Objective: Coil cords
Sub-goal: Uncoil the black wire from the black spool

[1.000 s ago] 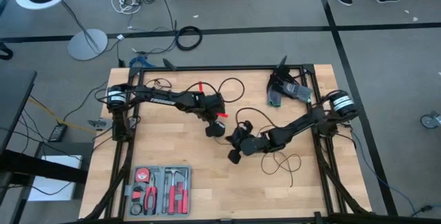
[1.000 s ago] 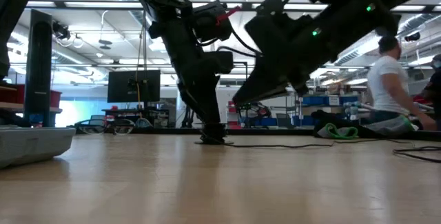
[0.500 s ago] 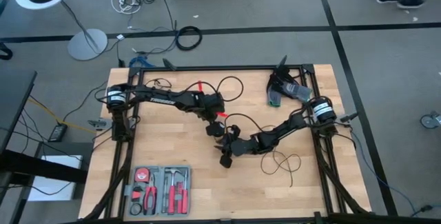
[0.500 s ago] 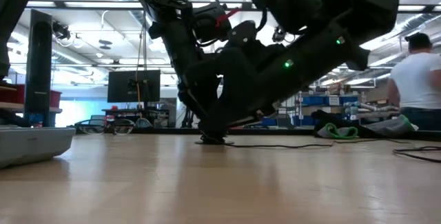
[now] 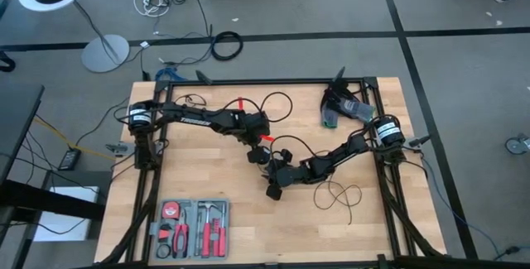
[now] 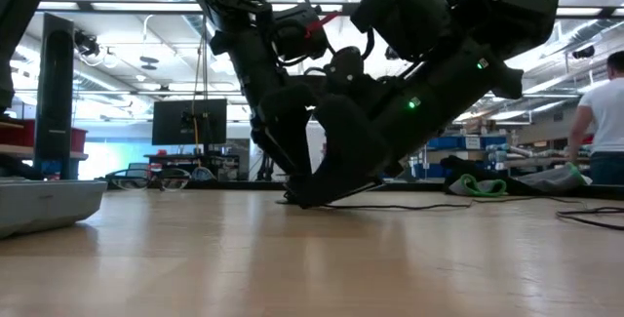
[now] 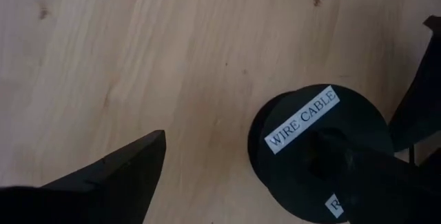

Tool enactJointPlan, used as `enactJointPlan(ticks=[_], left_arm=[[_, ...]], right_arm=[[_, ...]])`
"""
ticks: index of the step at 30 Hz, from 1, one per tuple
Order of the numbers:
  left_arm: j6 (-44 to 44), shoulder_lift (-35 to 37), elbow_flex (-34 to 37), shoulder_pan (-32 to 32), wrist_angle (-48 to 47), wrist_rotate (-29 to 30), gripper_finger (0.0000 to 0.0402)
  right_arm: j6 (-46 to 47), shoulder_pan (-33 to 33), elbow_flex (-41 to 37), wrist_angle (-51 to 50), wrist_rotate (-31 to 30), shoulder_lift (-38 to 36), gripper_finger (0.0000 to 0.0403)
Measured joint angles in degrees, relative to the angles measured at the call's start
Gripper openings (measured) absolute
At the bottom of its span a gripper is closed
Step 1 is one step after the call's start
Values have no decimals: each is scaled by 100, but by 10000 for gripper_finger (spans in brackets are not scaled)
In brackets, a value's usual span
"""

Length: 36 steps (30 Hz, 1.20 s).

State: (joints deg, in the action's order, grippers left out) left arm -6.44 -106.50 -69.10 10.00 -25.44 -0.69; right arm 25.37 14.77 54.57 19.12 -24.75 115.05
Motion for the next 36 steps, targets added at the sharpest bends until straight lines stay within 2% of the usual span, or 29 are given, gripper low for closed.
enactJointPlan(ticks=[6,13,24,29,36], left_arm=[[-4,0,0,-28,-27,2,379],[22,0,0,-149,-25,3,379],[37,0,0,-153,-60,457,379],[35,0,0,-153,-208,470,379],[20,0,-9,-149,-371,557,379]], right_arm=[[-14,0,9,-116,11,2,117],[-163,-9,9,-141,76,-1,13],[-226,5,-2,-241,194,-109,3],[-315,26,-13,-488,230,-434,2],[-225,77,-9,-1347,162,-1002,1]])
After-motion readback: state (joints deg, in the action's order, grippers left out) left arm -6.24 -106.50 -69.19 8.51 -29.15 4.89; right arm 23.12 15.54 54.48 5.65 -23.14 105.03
